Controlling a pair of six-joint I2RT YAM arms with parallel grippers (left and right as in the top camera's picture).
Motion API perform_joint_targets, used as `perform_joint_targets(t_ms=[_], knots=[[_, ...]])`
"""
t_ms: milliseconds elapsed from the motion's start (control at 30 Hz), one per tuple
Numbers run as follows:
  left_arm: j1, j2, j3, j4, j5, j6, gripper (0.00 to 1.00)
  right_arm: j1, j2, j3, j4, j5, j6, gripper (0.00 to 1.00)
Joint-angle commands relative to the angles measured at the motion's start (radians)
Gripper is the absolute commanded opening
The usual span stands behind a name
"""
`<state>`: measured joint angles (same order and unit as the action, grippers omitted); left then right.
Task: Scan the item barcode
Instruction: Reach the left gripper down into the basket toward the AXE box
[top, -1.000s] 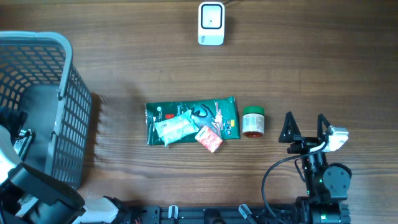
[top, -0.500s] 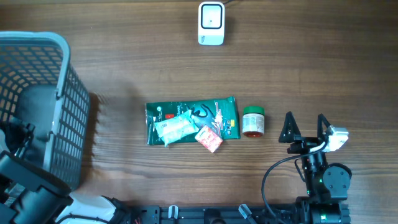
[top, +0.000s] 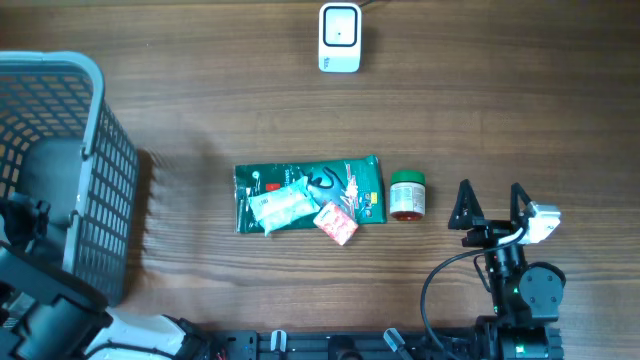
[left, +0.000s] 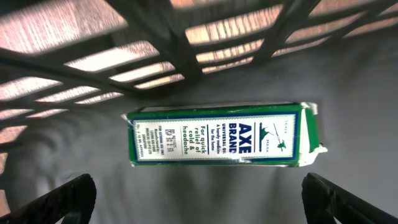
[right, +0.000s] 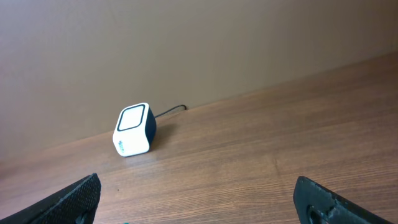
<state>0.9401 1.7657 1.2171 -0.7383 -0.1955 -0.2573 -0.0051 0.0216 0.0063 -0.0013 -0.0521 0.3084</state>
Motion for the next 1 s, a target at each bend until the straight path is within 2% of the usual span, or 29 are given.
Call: perform_joint_targets(t_ms=[0,300,367,500,567,600,667,800,900,967], knots=[[0.013,0.079,-0.008,0.01,0.005,-0.021,1.0,0.002,0.001,-0.001,0.002,-0.008,-0.013,1.0],[0.003,0.121,-0.008,0.024,0.024,-0.013,1.0,0.002,0.001,-0.001,0.002,-0.008,-0.014,1.0],[-0.037,0.121,-0.007,0.013,0.078,0.082,1.0,0.002,0.001,-0.001,0.002,-0.008,-0.014,1.0],[-0.175,0.117,-0.007,0.002,0.082,0.25,1.0,0.002,0.001,-0.001,0.002,-0.008,-0.014,1.0],[-0.242,0.117,-0.007,0.031,0.063,0.418,1.0,0.002,0.001,-0.001,0.002,-0.008,-0.014,1.0],[-0.269,0.117,-0.007,0.03,0.046,0.551,1.0,0.002,0.001,-0.001,0.002,-0.008,-0.014,1.0],[-0.311,0.118,-0.007,0.027,-0.02,0.698,1.0,0.002,0.001,-0.001,0.002,-0.008,-0.014,1.0],[-0.293,0.118,-0.007,0.079,-0.023,0.67,1.0,0.002,0.001,-0.001,0.002,-0.008,-0.013,1.0],[-0.281,0.118,-0.007,0.08,-0.065,0.835,1.0,0.002,0.001,-0.001,0.002,-0.008,-0.014,1.0],[-0.279,0.118,-0.007,0.089,-0.161,0.853,0.99,0.002,0.001,-0.001,0.002,-0.008,-0.014,1.0]])
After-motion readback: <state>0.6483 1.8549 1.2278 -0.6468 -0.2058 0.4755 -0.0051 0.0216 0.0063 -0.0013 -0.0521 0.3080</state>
